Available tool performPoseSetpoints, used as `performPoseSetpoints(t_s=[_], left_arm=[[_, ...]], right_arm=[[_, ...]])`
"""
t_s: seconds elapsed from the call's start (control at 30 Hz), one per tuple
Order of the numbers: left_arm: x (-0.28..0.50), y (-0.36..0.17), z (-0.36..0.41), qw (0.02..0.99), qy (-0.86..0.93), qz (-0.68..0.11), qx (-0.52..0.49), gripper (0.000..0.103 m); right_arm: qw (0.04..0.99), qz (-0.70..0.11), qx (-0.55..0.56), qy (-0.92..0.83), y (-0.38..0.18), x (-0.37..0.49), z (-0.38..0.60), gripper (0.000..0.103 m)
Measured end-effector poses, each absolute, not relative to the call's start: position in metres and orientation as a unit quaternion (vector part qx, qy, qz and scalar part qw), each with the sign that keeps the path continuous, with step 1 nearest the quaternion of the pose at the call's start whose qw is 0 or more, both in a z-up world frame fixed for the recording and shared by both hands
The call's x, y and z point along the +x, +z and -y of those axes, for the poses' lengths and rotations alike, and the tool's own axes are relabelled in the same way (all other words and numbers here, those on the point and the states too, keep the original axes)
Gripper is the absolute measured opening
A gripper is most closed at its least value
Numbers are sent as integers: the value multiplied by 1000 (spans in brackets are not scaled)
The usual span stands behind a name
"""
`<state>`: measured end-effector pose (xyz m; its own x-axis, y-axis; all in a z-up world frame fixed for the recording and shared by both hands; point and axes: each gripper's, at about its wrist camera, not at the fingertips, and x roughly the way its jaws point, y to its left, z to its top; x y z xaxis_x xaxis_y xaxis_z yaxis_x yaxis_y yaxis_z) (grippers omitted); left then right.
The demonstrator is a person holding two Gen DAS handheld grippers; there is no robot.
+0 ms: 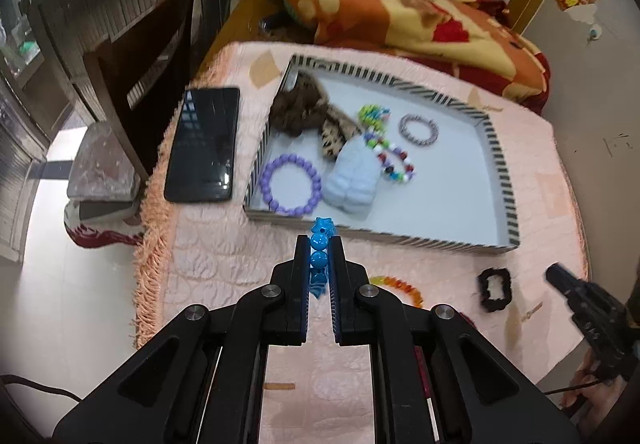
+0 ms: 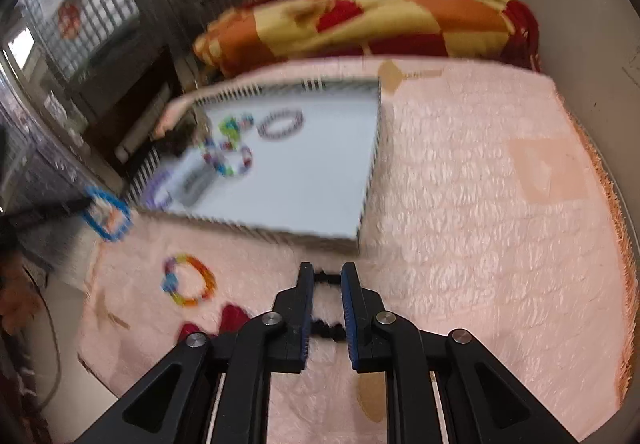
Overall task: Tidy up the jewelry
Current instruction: 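Grasp the blue bead bracelet with the left tool while the right tool grasps the black scrunchie, then carry the blue bracelet and black scrunchie over the striped tray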
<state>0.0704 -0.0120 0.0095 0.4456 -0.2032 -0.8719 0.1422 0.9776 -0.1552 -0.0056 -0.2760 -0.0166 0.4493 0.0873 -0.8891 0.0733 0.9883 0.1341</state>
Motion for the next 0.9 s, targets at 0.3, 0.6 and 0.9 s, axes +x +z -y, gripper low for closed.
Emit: performPoseSetpoints(t_s=[0.3, 0.6, 0.9], left_arm=[[67, 13, 22, 849, -110, -516, -19, 7], [67, 15, 31, 846, -122, -519, -12, 7], [74, 34, 61, 853, -149, -500, 12, 7]], right_arm=[[826, -555, 95, -7, -77, 2, 292, 21], [844, -521, 129, 10, -43, -11, 299, 4], [869, -476, 133, 27, 8, -1, 292, 4]])
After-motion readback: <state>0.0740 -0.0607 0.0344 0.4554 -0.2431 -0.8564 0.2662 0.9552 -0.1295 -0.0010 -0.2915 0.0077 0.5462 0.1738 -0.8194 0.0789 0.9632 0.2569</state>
